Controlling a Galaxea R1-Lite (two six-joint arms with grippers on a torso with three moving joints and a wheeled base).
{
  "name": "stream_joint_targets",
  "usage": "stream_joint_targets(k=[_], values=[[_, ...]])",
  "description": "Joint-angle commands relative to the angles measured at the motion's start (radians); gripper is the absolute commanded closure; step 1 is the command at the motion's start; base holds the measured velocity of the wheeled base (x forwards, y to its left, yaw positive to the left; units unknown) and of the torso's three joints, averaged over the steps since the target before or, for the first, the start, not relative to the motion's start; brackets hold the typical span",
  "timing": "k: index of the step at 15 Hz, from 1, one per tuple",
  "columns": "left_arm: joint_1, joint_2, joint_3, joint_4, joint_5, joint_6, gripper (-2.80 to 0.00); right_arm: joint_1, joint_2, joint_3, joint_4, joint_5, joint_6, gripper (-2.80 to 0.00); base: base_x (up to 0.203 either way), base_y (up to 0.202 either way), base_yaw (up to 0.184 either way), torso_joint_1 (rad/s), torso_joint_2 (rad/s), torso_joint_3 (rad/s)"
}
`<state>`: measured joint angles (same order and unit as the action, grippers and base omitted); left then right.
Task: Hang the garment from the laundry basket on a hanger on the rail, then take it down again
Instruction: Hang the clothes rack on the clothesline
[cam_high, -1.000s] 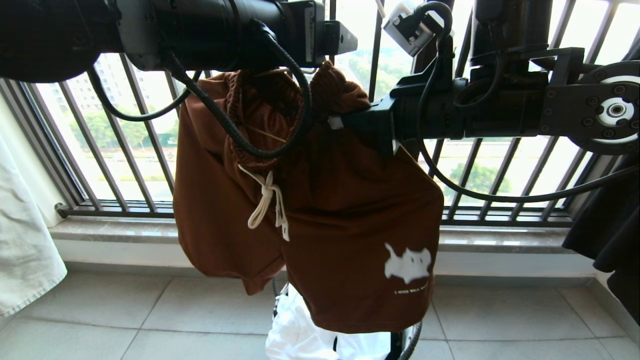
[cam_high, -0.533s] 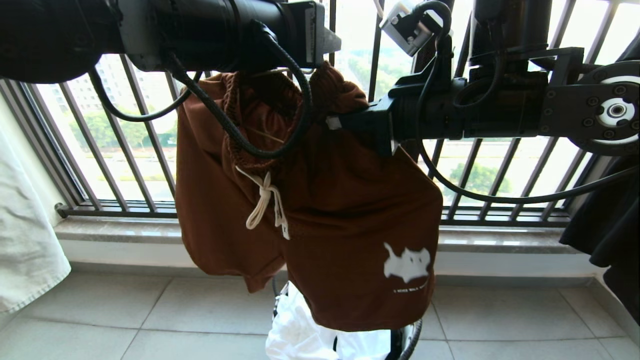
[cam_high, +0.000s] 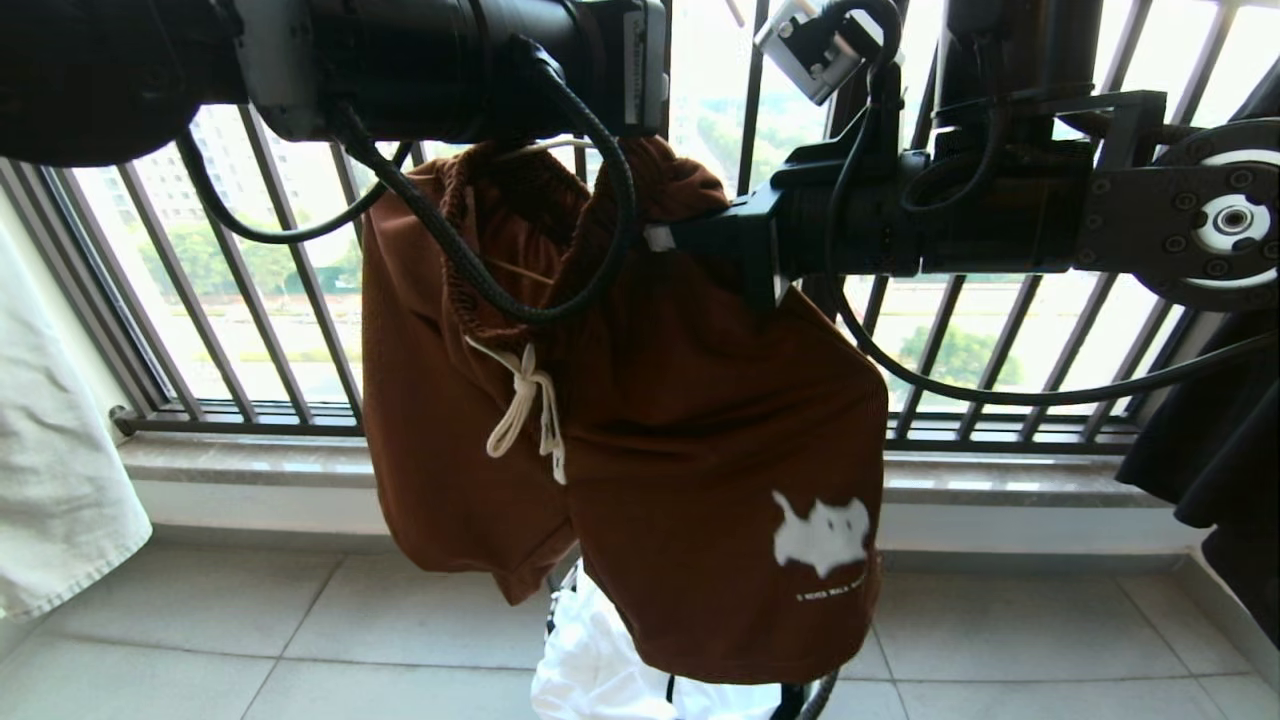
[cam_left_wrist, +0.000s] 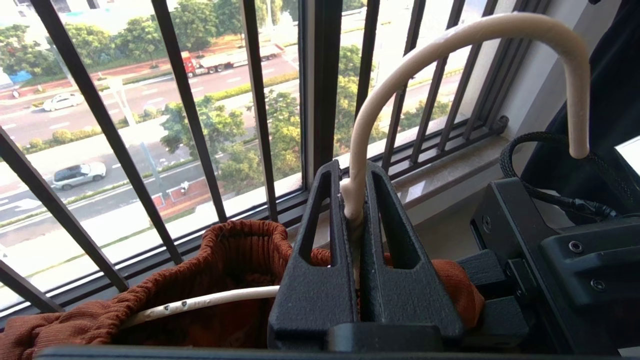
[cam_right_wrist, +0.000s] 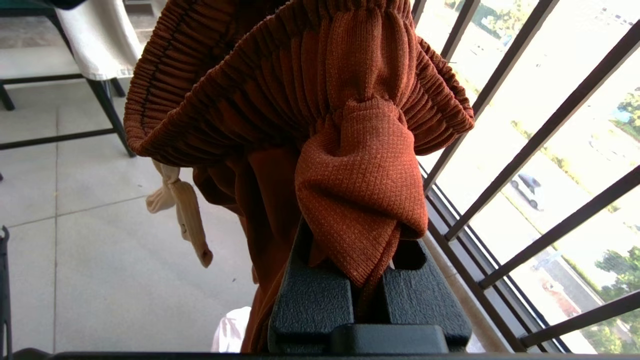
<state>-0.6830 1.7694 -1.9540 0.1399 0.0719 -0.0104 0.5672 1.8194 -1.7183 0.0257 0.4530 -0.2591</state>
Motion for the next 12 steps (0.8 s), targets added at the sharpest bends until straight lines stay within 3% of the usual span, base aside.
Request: stream_joint_targets(k=[1, 6, 7, 12], values=[[0.0, -0.007, 0.0, -0.002, 0.003, 0.0, 0.0, 0.0, 0.003, 0.0, 0.003, 0.003, -0.002, 0.0, 0.0, 0.0, 0.0, 0.0, 0.0, 0.0], [0.0, -0.007, 0.0, -0.003, 0.005, 0.0, 0.0, -0.001, 0.005, 0.003, 0.002, 0.003, -0.002, 0.0, 0.0, 0.0, 0.0, 0.0, 0.0, 0.0], [0.0, -0.007, 0.0, -0.005, 0.003, 0.0, 0.0, -0.001, 0.005, 0.005, 0.002, 0.003, -0.002, -2.8, 0.0, 0.0, 0.0, 0.0, 0.0, 0.0], [0.006, -0.003, 0.0, -0.029, 0.005, 0.0, 0.0, -0.001, 0.005, 0.005, 0.003, 0.003, 0.0, -2.8, 0.0, 0.0, 0.0, 0.0, 0.0, 0.0]])
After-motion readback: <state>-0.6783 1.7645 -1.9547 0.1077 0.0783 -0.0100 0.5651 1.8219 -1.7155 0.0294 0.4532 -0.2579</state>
